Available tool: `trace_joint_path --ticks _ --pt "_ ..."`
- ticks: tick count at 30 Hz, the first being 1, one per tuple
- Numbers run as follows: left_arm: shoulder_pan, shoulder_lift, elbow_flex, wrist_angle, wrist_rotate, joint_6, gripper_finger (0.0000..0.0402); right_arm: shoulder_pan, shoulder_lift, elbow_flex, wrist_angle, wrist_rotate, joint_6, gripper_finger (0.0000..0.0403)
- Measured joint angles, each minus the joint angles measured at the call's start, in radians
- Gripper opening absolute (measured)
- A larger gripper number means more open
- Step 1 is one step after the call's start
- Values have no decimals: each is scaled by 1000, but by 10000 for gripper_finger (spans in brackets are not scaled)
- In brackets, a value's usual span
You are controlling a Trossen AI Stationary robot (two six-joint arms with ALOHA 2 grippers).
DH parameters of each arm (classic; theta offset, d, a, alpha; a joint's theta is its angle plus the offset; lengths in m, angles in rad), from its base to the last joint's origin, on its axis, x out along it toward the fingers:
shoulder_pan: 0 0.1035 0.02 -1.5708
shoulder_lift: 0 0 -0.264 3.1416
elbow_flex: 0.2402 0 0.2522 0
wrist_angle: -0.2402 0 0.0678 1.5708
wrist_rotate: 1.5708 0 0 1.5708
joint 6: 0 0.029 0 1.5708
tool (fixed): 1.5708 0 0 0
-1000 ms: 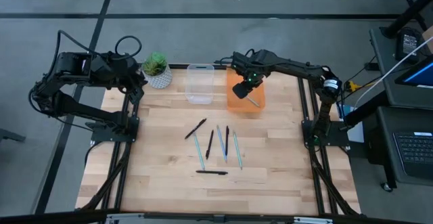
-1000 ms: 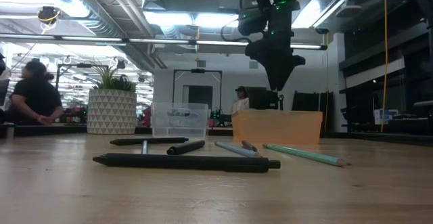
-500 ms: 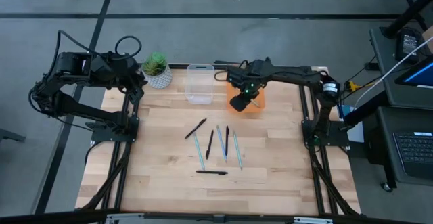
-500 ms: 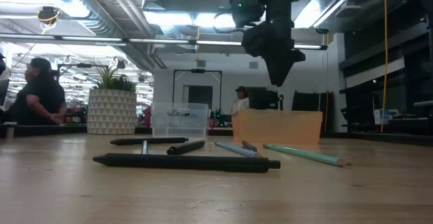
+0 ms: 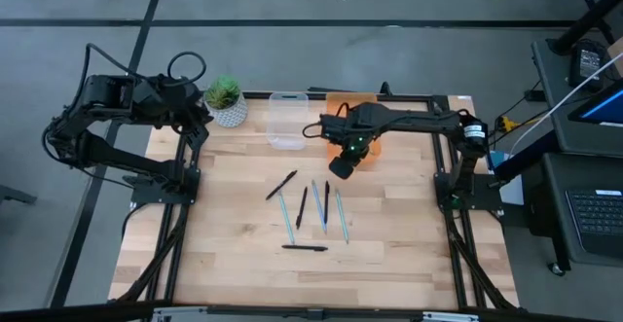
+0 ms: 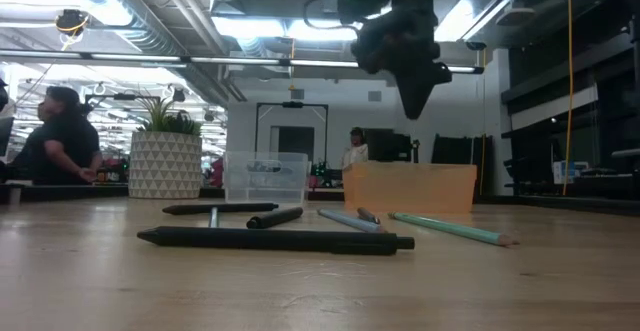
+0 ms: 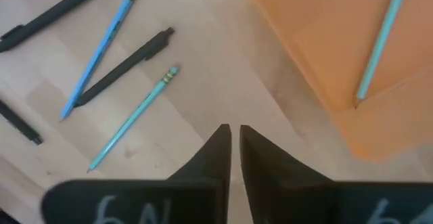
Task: Sort pens & pencils
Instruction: Put the light green pencil into the orange bin
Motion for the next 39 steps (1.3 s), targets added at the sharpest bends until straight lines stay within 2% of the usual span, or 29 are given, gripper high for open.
trace_joint_path --ticks 8,15,21,29,39 --pt "0 12 0 0 0 5 86 21 0 45 -5 -9 2 9" --pt "0 13 0 0 3 5 86 59 -1 127 -16 -56 24 38" --pt "0 13 0 0 11 6 86 162 -1 111 -20 -93 79 59" --pt "0 13 0 0 11 28 86 257 -1 90 1 -76 192 73" --pt "0 13 0 0 34 28 86 305 22 89 22 -21 306 102"
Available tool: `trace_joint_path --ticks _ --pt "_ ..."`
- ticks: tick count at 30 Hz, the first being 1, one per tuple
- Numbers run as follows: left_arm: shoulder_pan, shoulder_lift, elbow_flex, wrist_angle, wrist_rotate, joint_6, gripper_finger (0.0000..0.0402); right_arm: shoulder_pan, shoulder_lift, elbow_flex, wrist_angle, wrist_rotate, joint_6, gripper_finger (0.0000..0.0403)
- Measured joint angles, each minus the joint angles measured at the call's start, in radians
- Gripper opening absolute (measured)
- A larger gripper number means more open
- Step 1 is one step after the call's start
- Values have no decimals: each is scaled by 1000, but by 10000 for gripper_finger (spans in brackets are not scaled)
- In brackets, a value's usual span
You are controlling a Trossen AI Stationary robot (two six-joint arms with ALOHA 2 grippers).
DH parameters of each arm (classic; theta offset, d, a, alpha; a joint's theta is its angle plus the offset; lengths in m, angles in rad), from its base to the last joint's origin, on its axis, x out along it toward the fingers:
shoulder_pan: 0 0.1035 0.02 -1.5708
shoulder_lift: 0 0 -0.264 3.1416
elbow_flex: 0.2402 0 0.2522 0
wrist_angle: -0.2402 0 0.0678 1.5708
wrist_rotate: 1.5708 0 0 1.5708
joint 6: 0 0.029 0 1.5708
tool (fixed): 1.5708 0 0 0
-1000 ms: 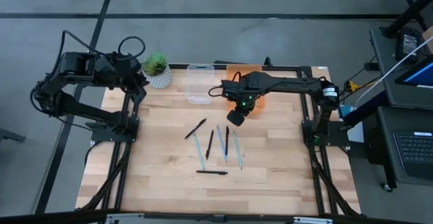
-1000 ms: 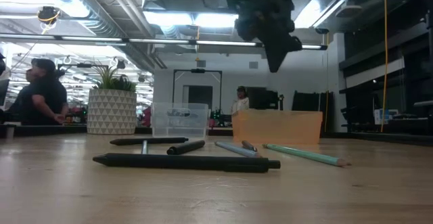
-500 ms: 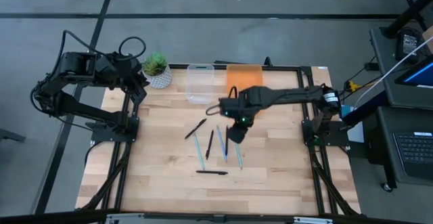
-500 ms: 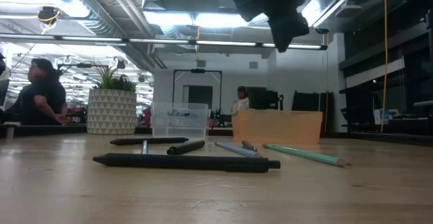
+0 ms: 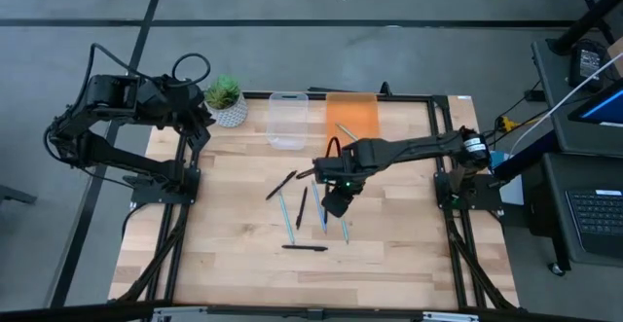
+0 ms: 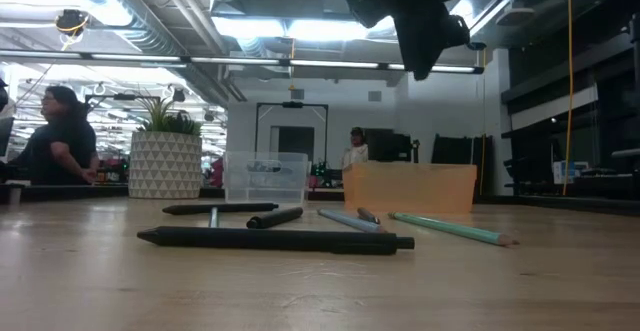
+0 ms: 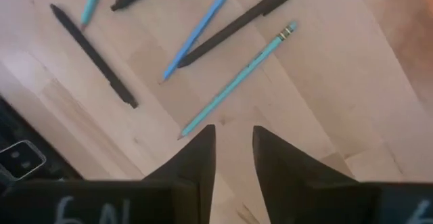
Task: Sort pens & pencils
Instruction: Put the light green pencil into the orange bin
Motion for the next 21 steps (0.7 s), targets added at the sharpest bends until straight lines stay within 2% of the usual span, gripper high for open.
trace_joint_path --ticks 6,12,21 --pt "0 0 0 0 14 -2 86 41 65 -1 -10 18 2 115" --pt "0 0 0 0 12 -13 86 67 108 -1 -25 88 44 116" --pt "0 -42 0 0 -47 58 86 65 121 -1 -17 117 219 116"
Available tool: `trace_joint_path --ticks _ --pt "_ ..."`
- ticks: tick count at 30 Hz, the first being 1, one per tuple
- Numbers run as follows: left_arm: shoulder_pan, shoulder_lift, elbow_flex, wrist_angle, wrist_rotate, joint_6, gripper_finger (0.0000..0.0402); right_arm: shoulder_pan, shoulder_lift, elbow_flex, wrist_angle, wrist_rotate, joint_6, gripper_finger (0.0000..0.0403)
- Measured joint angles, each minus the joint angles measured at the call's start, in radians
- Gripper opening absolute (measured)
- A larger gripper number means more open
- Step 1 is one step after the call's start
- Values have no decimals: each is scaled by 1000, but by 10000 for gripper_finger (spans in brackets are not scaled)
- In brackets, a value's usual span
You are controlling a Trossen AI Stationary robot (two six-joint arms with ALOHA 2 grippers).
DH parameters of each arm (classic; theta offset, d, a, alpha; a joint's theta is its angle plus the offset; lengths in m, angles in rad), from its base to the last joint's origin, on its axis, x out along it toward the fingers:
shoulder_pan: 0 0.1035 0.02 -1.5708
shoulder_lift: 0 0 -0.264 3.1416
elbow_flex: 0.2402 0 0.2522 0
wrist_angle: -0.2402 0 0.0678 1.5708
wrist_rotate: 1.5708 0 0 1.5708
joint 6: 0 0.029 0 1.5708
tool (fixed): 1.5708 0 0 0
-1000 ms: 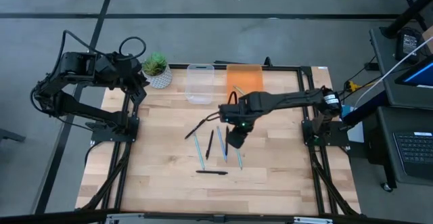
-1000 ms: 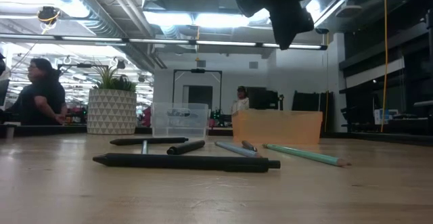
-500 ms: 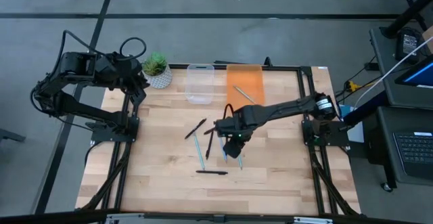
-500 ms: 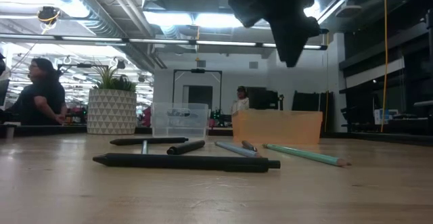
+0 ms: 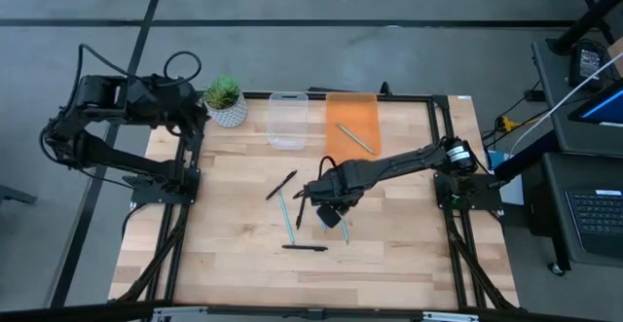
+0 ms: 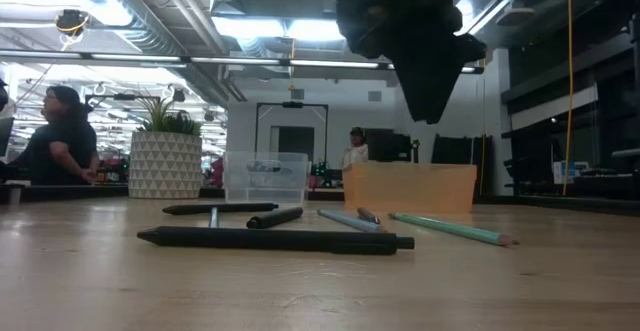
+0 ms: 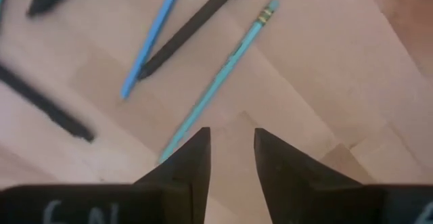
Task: Sort pens & pencils
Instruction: Put the light green pencil into the orange bin
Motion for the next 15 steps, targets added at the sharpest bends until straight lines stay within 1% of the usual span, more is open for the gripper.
trace_joint_path --ticks 4,9,15 --pt "0 -25 0 0 -25 28 86 -4 0 0 30 18 108 116" --pt "0 -56 0 0 -14 64 86 -4 7 0 92 16 222 116" --pt "0 -77 0 0 -12 104 86 12 43 0 39 -6 348 116"
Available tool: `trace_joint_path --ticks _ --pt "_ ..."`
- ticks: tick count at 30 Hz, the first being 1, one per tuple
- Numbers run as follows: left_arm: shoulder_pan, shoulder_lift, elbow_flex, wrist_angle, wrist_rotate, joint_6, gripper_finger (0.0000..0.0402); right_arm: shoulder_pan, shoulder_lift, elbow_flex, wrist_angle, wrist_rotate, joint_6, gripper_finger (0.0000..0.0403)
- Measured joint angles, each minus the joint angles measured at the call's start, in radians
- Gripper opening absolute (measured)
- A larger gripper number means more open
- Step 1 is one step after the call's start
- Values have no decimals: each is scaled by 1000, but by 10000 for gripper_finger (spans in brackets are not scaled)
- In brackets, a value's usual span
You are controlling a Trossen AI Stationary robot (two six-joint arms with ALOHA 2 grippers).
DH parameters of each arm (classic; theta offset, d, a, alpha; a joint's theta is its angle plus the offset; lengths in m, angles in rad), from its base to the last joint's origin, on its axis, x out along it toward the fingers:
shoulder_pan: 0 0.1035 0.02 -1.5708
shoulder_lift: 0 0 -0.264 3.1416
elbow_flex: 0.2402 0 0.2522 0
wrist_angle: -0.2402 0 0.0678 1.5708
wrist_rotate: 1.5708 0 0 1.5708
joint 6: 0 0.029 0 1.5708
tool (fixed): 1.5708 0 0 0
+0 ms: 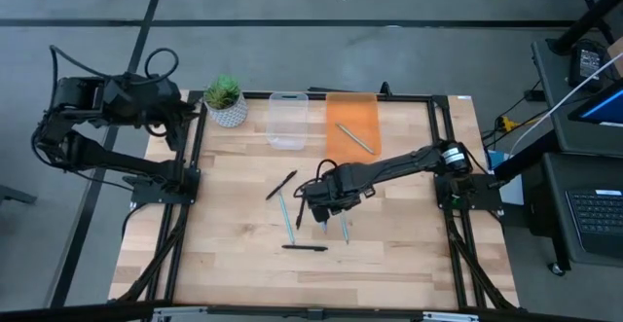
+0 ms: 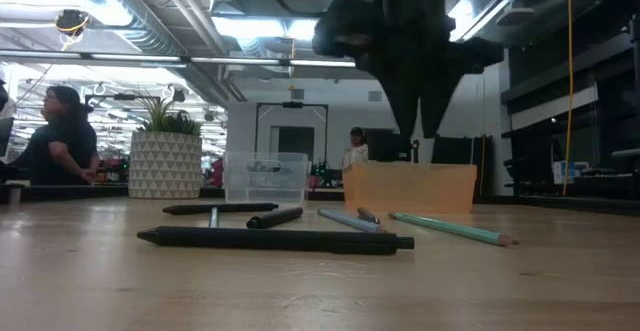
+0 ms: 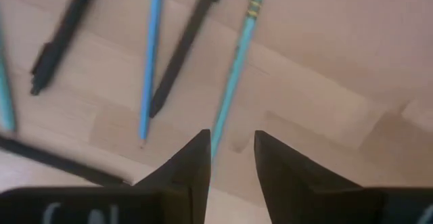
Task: Sort pens & pencils
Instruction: Put the light green pencil into the orange bin
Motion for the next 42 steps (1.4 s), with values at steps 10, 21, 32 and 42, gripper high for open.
trace_joint_path --ticks 10,21,32,42 --pt "0 -6 0 0 1 34 86 30 40 0 32 -17 147 116" --pt "0 -6 0 0 2 58 86 30 51 0 42 9 182 116" --pt "0 -7 0 0 2 80 86 25 76 -44 33 -9 192 116" --pt "0 -15 0 0 2 80 86 20 74 -118 173 -64 188 116"
